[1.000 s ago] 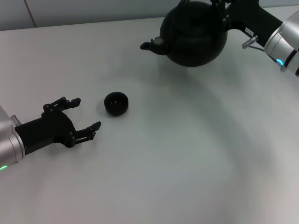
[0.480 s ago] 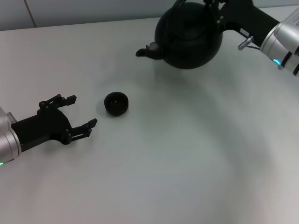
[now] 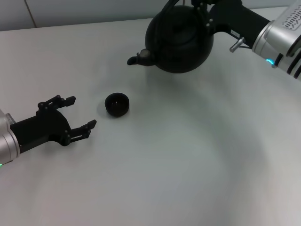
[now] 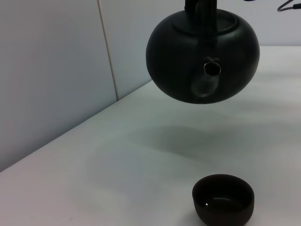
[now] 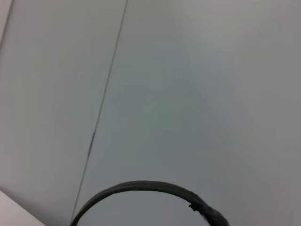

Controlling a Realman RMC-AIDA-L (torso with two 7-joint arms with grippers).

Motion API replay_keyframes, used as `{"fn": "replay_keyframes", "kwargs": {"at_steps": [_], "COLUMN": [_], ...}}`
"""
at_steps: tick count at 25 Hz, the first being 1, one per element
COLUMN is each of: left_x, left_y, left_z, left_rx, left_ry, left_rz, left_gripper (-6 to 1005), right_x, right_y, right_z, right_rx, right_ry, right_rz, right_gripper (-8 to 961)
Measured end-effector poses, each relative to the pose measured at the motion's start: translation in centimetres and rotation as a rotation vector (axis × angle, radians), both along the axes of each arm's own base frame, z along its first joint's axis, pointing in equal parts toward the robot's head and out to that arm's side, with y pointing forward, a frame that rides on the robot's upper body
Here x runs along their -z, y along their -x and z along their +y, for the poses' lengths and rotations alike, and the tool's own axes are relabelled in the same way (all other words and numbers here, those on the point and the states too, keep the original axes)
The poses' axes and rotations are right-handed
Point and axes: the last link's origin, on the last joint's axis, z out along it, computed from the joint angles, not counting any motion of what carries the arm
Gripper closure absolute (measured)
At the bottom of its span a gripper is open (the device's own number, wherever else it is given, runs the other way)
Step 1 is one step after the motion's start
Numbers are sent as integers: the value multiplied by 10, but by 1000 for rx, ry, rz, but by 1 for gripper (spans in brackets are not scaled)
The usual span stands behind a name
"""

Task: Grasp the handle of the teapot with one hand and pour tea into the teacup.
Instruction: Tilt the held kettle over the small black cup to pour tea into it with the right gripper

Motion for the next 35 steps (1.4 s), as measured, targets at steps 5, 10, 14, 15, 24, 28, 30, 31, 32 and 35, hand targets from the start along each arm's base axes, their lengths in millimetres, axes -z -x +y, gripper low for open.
{"fn": "replay_keyframes", "kwargs": {"at_steps": [5,10,14,15,24,28,30,31,32,35], "left_x": [-1,-1,-1,-1,-1,-1,-1,-1,-1,-1], "left_y": [1,0,0,0,0,0,0,0,0,0], "left_z": [0,0,0,1,1,1,1,1,1,1], "left_rx": [1,2,4,5,4,5,5,5,5,2], "left_ry": [0,0,1,1,3,3,3,3,3,4], "left_rz": [2,1,1,1,2,2,2,2,2,3], "left_gripper": [156,156,156,156,156,156,156,156,156,156], "right_x": [3,5,8,8,10,9,9,9,9,10], "right_y": [5,7,8,9,10,12,14,14,14,16], "right_z": [0,1,2,2,3,3,3,3,3,5], "right_rx": [-27,-39,-44,-45,-64,-79,-89,-89,-92,-92], "right_ry": [16,25,35,35,49,47,48,48,49,53], "right_rz": [-24,-59,-76,-79,-135,-149,-157,-157,-162,-188], "right_gripper": [880,881,880,880,880,881,881,881,881,881]}}
